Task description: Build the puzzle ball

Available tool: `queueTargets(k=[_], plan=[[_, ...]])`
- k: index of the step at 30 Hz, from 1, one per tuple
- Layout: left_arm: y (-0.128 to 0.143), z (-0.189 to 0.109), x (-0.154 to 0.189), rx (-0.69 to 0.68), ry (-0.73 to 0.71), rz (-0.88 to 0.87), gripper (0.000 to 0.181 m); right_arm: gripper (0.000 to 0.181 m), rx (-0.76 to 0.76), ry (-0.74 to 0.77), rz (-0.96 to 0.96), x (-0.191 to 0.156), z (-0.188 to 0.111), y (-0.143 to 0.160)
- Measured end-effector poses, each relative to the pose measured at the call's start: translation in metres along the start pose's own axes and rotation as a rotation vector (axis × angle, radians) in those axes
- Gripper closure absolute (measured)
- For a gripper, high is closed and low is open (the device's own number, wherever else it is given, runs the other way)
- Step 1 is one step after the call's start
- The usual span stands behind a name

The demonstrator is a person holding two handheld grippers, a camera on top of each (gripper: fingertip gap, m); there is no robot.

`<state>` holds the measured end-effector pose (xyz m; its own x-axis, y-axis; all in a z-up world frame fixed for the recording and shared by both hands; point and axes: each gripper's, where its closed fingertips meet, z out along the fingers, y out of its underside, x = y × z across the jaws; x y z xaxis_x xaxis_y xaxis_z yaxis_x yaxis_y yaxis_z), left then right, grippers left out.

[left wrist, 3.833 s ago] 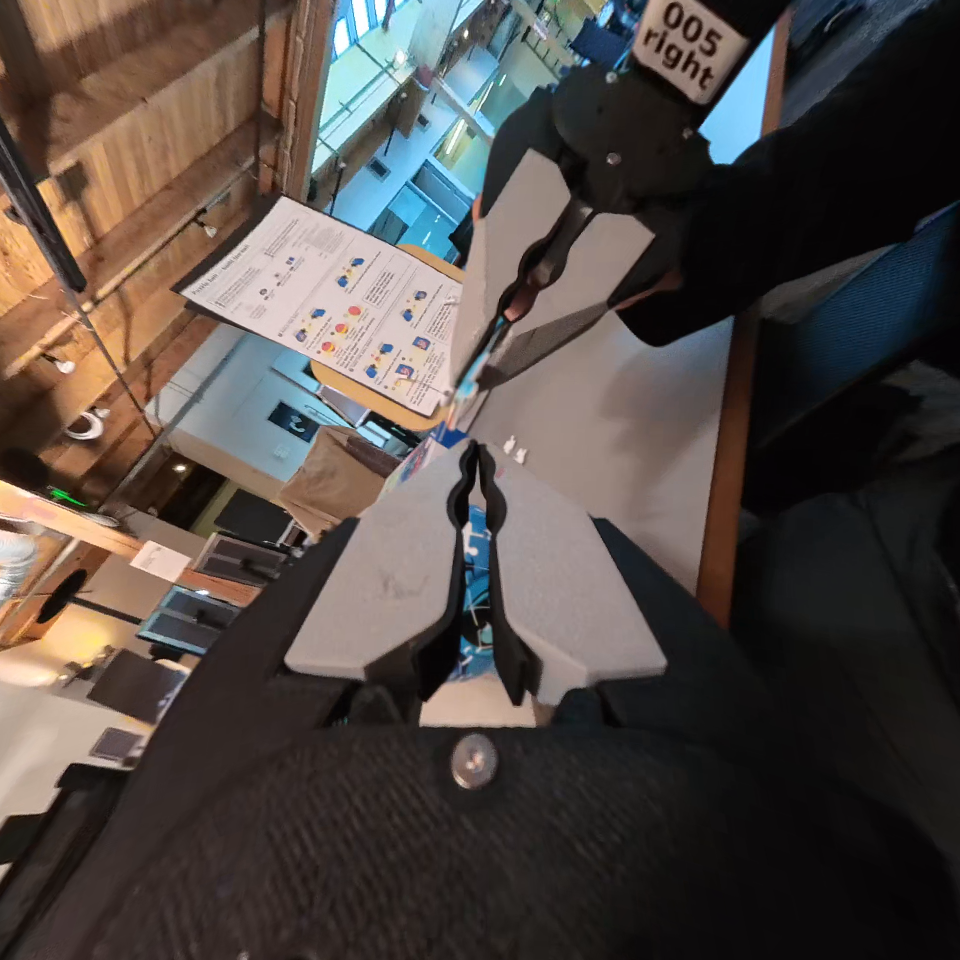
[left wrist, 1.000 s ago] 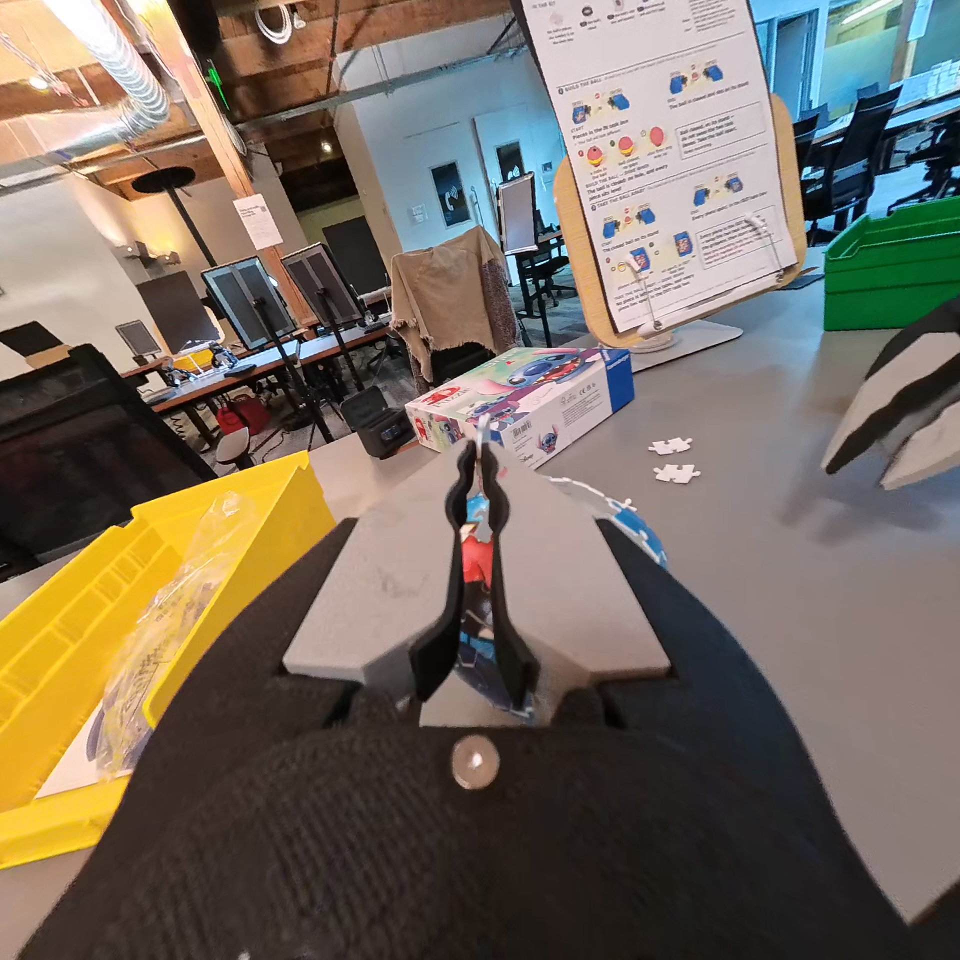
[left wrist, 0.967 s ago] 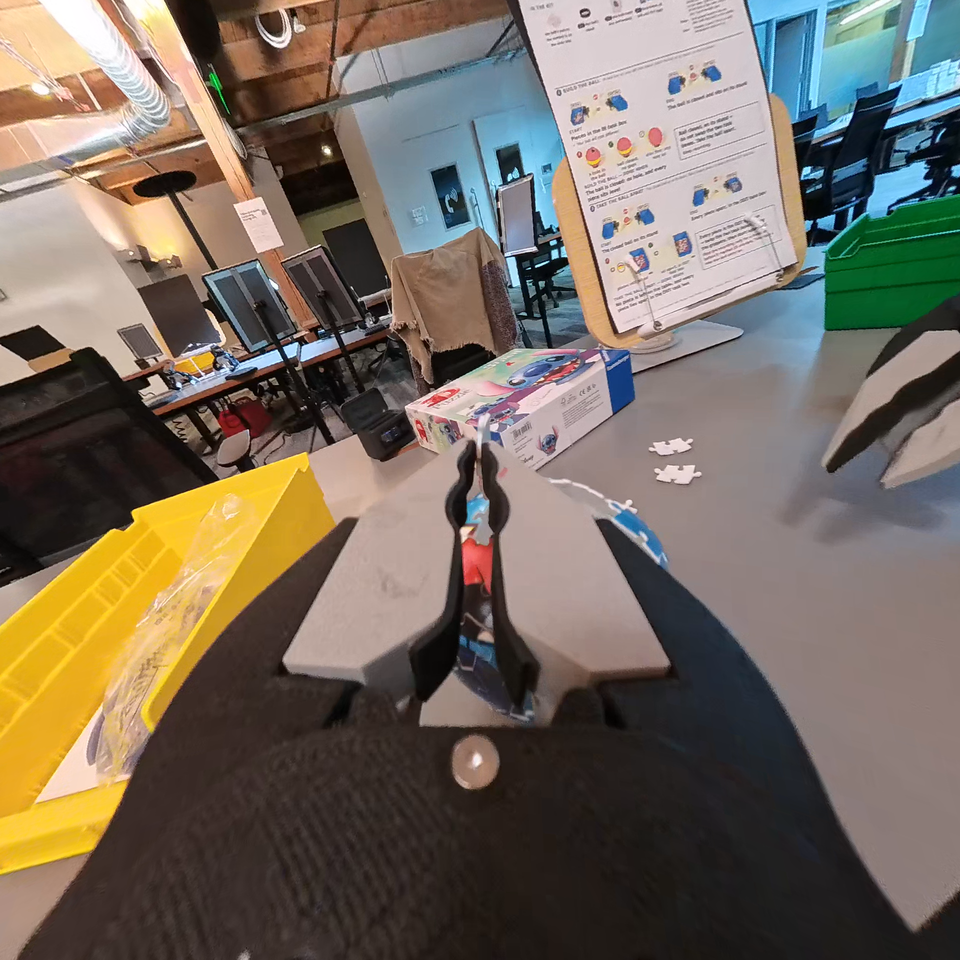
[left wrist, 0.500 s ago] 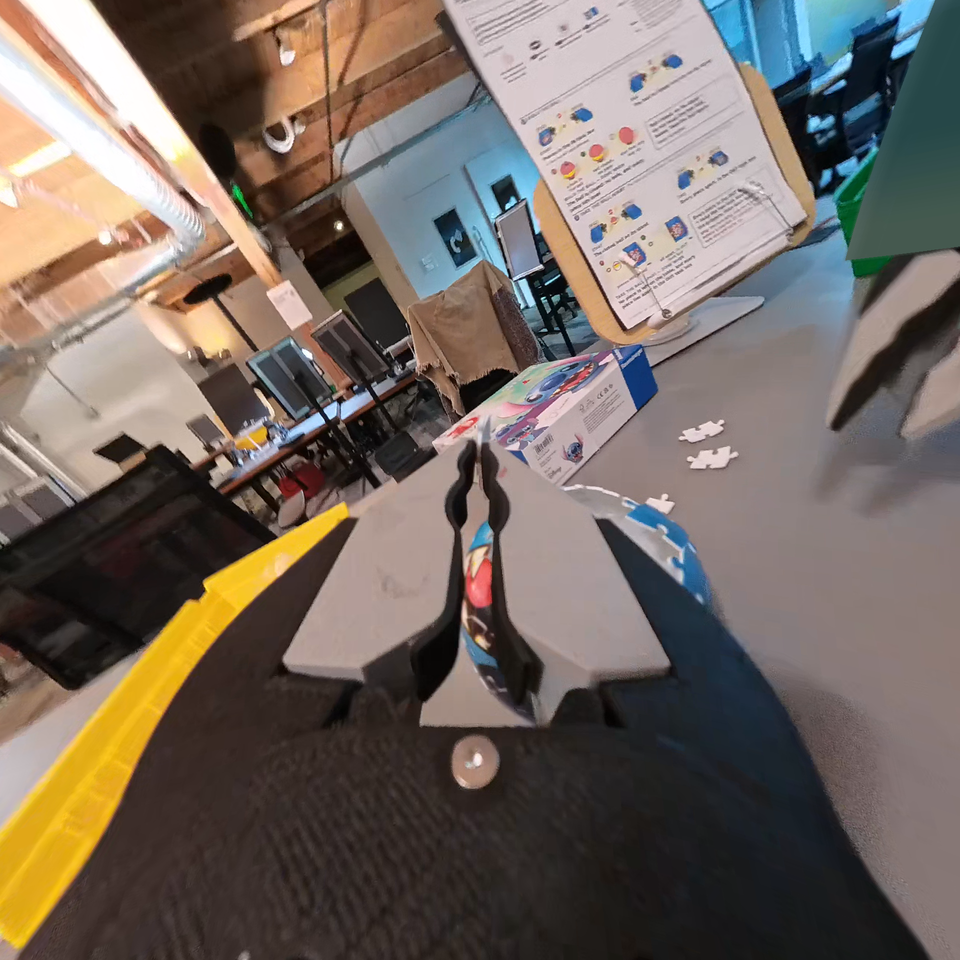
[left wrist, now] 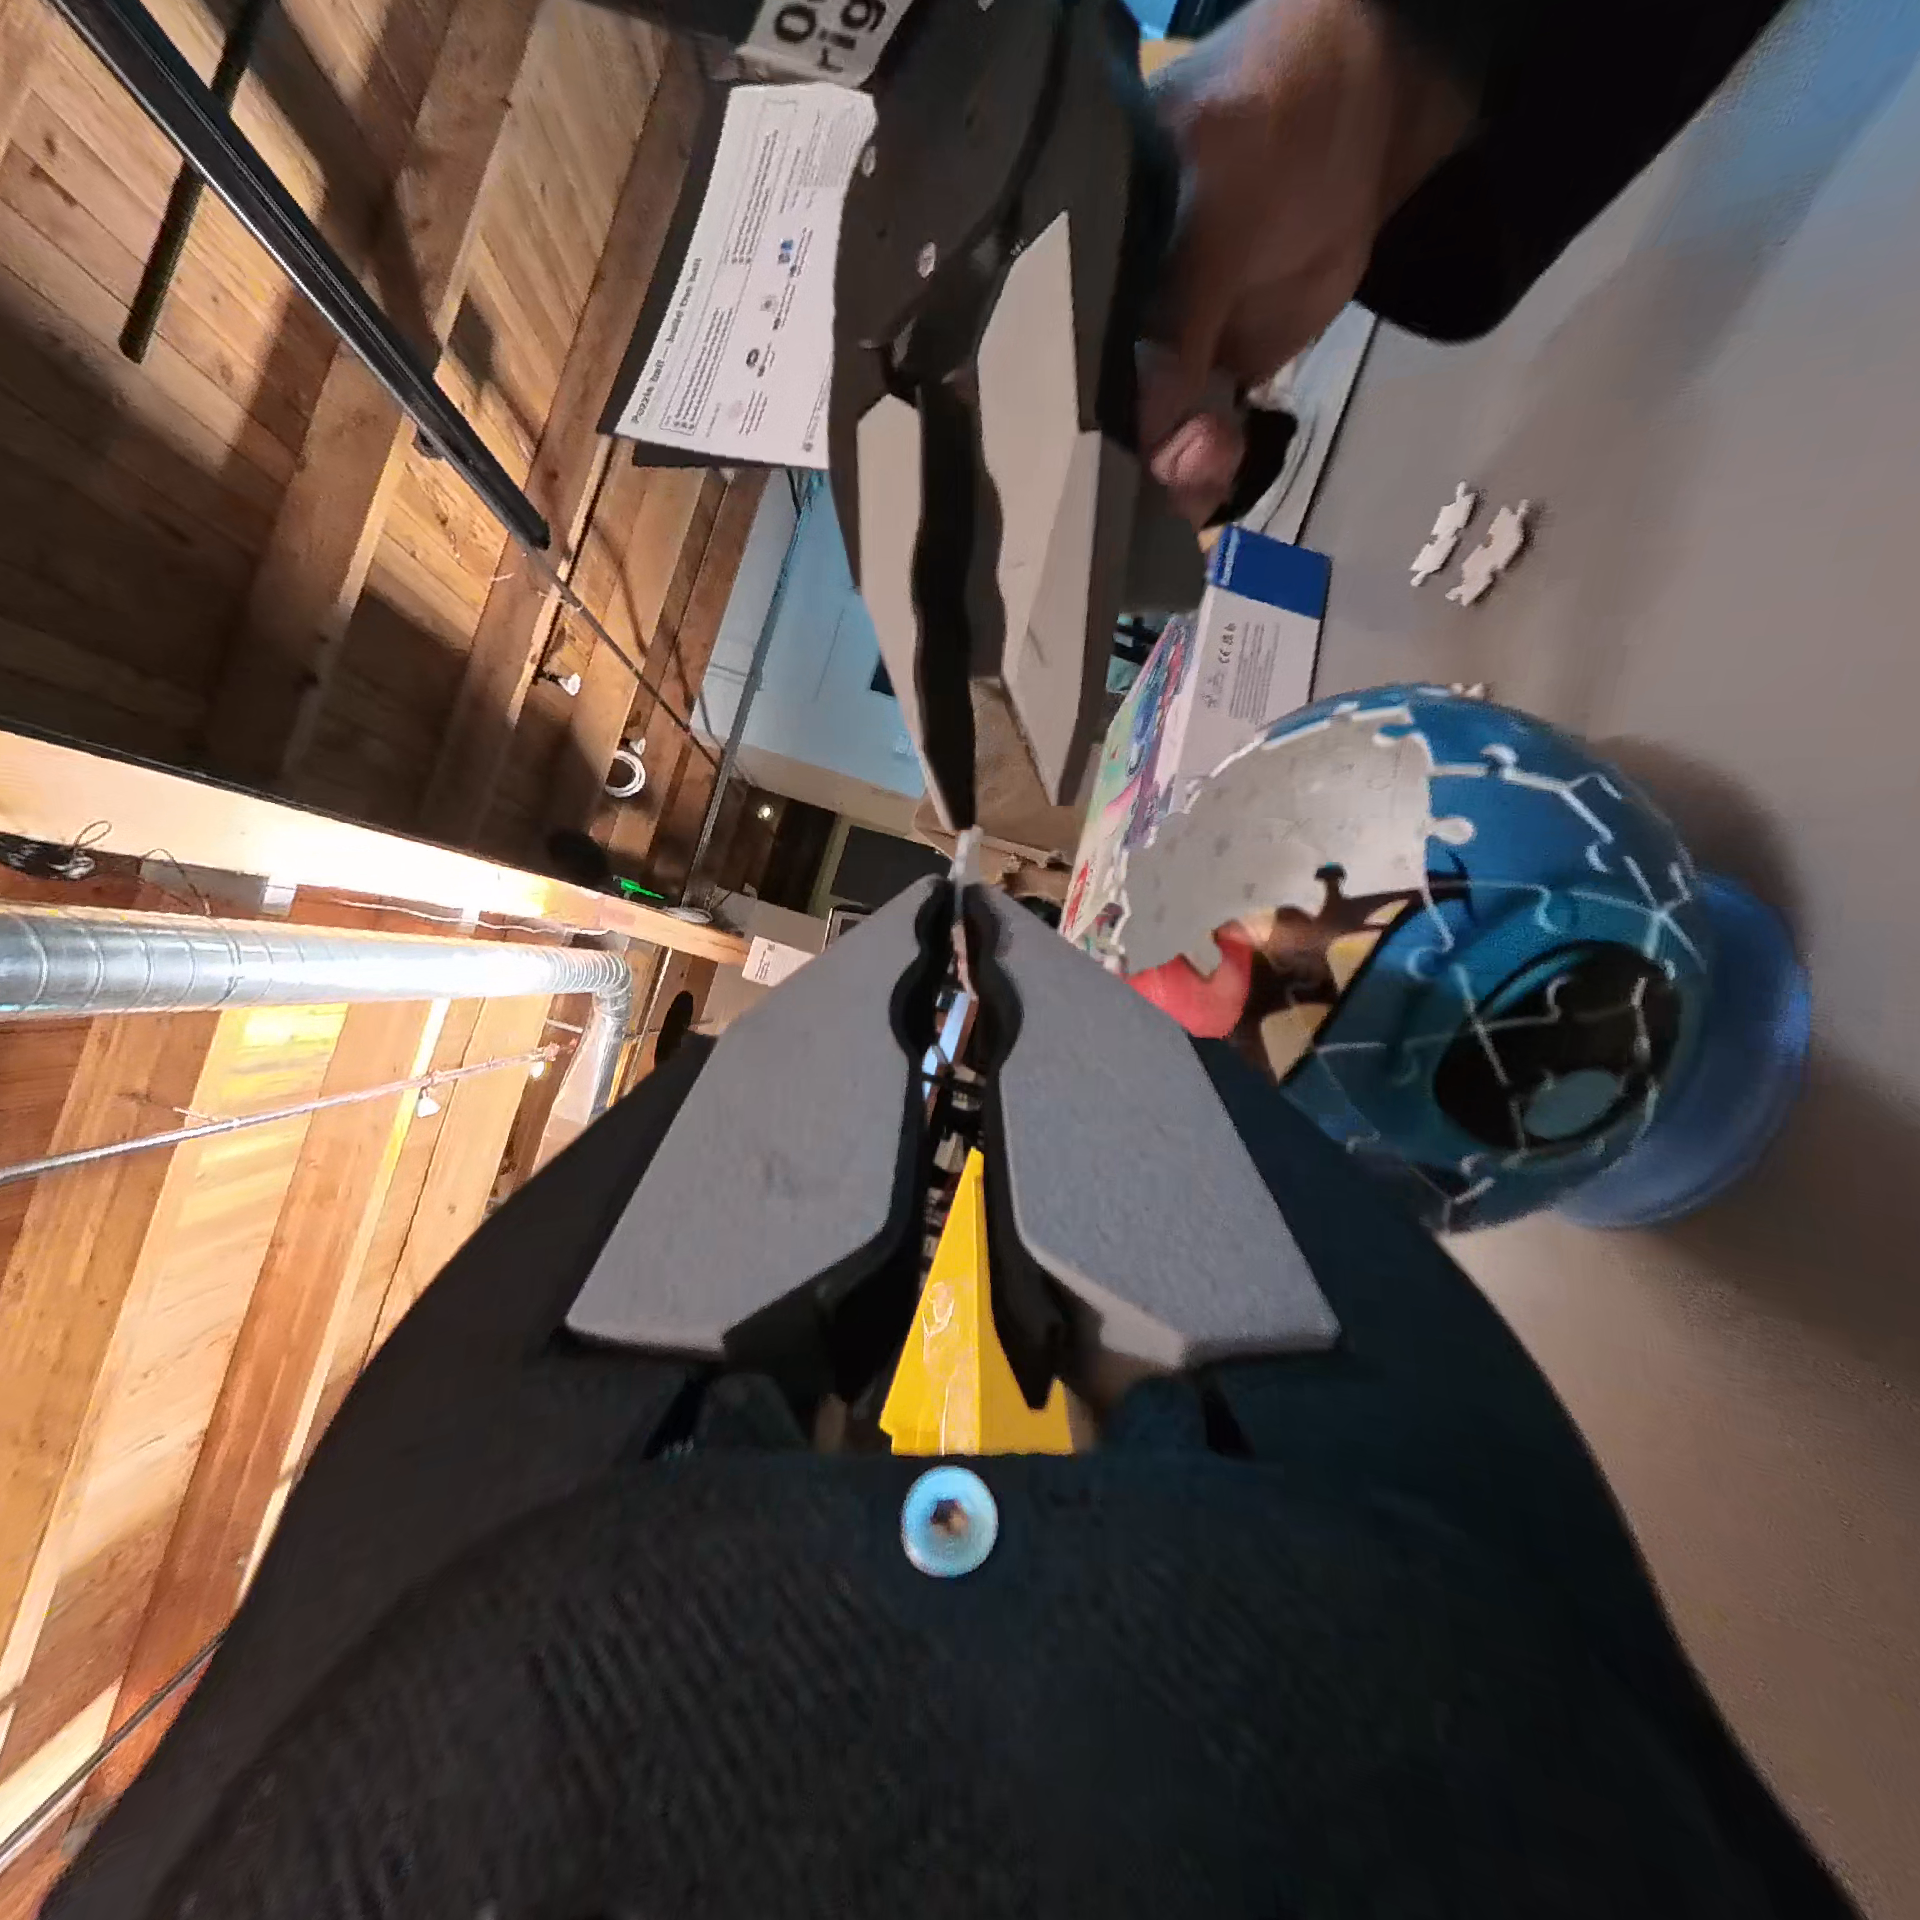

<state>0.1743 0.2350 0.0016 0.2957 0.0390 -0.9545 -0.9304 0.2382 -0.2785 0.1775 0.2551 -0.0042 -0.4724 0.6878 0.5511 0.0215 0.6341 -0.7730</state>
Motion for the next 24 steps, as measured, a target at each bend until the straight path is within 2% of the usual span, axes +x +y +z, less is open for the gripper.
queueTargets(k=[3,5,10,13,16,19,20,24], plan=[[0.006,-0.001,-0.002,0.025,-0.021,0.025,0.181,0.167,-0.027,0.019,-0.156,-0.002,0.016,0.003],[0.008,0.000,-0.001,0.043,-0.035,0.058,0.181,0.169,-0.028,0.056,-0.231,-0.002,0.020,0.003],[0.008,0.004,0.005,0.097,-0.101,0.187,0.181,0.175,-0.054,0.153,-0.383,-0.004,0.020,0.003],[0.005,0.004,0.003,0.137,-0.114,0.199,0.181,0.178,-0.070,0.221,-0.457,-0.002,0.020,0.002],[0.004,0.003,0.000,0.162,-0.115,0.180,0.181,0.175,-0.084,0.274,-0.503,0.003,0.019,0.000],[0.003,0.002,0.002,0.174,-0.105,0.180,0.181,0.163,-0.074,0.349,-0.526,0.013,0.014,-0.005],[0.002,0.003,0.004,0.175,-0.095,0.181,0.181,0.158,-0.070,0.347,-0.532,0.012,0.013,-0.005],[-0.001,0.003,0.009,0.184,-0.076,0.174,0.181,0.160,-0.093,0.265,-0.594,-0.005,0.021,-0.001]])
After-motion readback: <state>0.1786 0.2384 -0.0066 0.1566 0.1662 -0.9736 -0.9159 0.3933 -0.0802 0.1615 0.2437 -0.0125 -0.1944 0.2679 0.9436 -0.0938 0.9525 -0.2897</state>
